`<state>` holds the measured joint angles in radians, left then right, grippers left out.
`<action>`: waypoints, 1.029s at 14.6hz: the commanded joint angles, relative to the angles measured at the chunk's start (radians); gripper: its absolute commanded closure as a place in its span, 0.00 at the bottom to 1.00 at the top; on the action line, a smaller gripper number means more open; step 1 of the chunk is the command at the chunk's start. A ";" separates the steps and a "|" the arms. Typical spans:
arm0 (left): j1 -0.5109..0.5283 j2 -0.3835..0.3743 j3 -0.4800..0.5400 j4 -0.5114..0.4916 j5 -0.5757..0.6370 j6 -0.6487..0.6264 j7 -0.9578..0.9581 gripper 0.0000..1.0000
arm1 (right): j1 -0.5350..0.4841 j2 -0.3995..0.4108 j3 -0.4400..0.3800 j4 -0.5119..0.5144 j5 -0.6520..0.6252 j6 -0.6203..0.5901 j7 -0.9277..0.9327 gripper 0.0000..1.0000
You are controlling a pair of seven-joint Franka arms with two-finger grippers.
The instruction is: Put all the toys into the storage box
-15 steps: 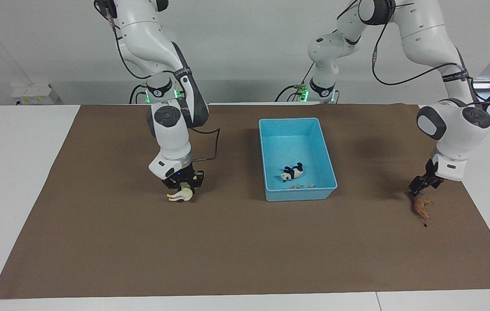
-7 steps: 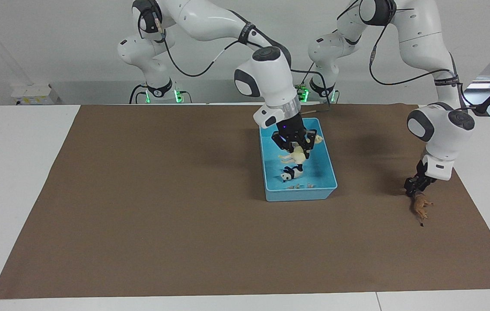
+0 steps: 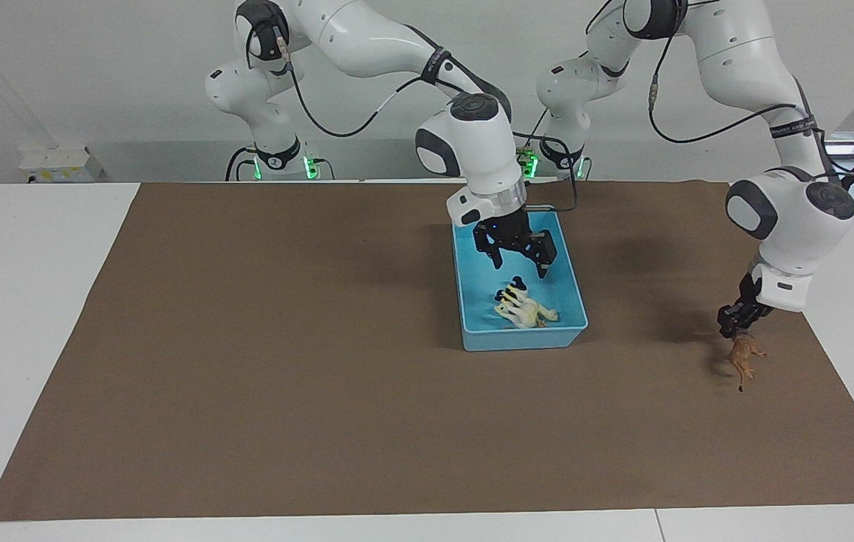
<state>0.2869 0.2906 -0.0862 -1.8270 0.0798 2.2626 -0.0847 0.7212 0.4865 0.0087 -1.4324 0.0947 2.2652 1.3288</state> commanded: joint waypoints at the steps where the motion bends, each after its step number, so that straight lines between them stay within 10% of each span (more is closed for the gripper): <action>1: -0.105 -0.105 0.010 0.050 0.000 -0.168 -0.139 1.00 | -0.147 -0.112 0.005 -0.011 0.005 -0.169 -0.150 0.00; 7: -0.404 -0.225 -0.012 0.101 -0.002 -0.394 -0.603 1.00 | -0.438 -0.181 -0.001 -0.045 -0.081 -0.368 -0.890 0.00; 13: -0.615 -0.336 -0.013 -0.127 -0.002 -0.327 -0.779 1.00 | -0.686 -0.186 -0.001 -0.060 -0.102 -0.397 -1.316 0.00; 15: -0.631 -0.360 -0.014 -0.170 -0.002 -0.331 -0.809 0.66 | -0.738 -0.213 -0.003 -0.056 -0.102 -0.462 -1.388 0.00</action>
<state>-0.3280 0.0022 -0.1179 -1.9075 0.0781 1.8995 -0.8683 0.0230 0.3107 -0.0093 -1.4791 0.0061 1.8531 -0.0040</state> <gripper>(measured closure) 0.604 0.000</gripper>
